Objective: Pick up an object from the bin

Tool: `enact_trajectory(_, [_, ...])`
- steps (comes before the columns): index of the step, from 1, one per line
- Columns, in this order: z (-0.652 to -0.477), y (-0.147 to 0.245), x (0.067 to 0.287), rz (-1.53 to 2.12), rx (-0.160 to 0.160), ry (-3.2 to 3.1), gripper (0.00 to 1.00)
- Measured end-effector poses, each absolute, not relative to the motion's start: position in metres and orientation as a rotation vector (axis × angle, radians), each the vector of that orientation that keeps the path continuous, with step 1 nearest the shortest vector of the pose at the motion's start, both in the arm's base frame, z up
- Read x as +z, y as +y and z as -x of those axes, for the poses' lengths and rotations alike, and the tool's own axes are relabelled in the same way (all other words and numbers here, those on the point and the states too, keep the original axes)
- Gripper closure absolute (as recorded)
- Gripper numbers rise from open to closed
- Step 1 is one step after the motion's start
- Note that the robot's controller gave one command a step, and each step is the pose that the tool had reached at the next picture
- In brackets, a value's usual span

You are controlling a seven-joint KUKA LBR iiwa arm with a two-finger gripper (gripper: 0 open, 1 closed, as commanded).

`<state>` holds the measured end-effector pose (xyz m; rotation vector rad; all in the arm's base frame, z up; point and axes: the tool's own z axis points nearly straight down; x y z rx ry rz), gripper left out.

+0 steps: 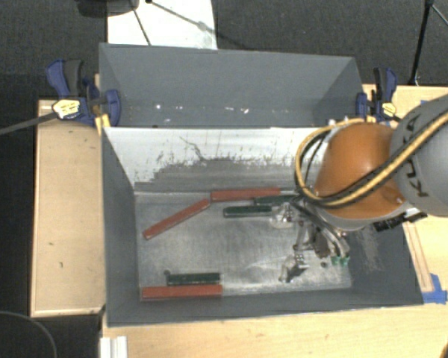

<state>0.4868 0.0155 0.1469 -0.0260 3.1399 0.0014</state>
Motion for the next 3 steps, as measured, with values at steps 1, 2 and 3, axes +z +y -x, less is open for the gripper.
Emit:
enact_trajectory(1, [-0.56, 0.044, 0.089, -0.07, 0.003, 3.131, 0.0])
enact_trajectory(2, [-0.544, 0.111, 0.106, -0.035, -0.002, 3.142, 0.0])
enact_trajectory(3, [-0.551, 0.112, 0.108, -0.261, 0.007, 3.128, 0.0])
